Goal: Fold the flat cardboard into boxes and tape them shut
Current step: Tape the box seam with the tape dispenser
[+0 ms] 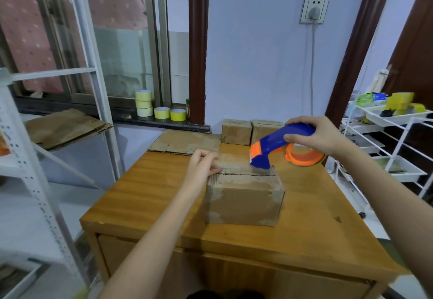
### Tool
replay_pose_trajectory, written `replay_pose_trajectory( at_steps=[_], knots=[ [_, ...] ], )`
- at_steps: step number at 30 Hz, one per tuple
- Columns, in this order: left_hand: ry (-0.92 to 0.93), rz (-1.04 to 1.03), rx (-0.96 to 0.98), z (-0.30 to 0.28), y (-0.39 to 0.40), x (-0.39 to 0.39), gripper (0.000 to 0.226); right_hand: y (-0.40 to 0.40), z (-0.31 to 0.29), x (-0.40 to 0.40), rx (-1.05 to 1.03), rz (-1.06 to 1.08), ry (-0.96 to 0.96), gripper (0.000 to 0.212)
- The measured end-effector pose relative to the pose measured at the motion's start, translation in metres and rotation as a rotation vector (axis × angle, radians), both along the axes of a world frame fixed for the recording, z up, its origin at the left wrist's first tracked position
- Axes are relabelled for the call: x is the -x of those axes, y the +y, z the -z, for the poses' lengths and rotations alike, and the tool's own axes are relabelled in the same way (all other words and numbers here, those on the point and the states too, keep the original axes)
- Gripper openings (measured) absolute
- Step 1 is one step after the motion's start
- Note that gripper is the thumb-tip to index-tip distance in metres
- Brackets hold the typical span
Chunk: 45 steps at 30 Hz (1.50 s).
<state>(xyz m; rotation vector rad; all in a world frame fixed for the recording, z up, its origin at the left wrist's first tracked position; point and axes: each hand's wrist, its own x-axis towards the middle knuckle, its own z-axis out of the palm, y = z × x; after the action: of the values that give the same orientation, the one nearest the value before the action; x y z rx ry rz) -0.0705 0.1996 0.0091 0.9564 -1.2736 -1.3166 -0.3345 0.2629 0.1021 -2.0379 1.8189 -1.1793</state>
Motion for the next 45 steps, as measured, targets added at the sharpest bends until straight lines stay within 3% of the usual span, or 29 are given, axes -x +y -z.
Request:
replay_pose_trajectory(
  at_steps=[3,17,28,32,34,41,45],
  knots=[
    [0.04,-0.015,-0.016,0.002,0.0,0.001,0.009,0.004,-0.009,0.004,0.029,0.001,-0.027,0.021],
    [0.225,-0.12,-0.137,0.005,-0.007,-0.003,0.015,-0.019,-0.002,-0.038,-0.019,-0.016,0.255,0.034],
    [0.206,-0.128,-0.119,0.007,-0.01,0.0,0.012,-0.021,-0.005,-0.037,-0.036,-0.033,0.281,0.034],
    [0.176,-0.099,-0.107,0.004,-0.008,-0.002,0.018,-0.028,-0.008,-0.044,-0.091,-0.004,0.426,0.041],
    [0.071,-0.111,-0.075,0.002,-0.01,-0.006,0.023,-0.031,-0.016,-0.051,-0.13,-0.004,0.518,0.042],
    [-0.803,-0.3,0.197,0.0,-0.023,-0.018,0.039,-0.041,-0.039,-0.08,-0.215,-0.005,0.764,0.044],
    [-1.03,-0.383,0.249,0.002,-0.026,-0.018,0.041,-0.043,-0.046,-0.095,-0.224,-0.012,0.875,0.047]
  ],
)
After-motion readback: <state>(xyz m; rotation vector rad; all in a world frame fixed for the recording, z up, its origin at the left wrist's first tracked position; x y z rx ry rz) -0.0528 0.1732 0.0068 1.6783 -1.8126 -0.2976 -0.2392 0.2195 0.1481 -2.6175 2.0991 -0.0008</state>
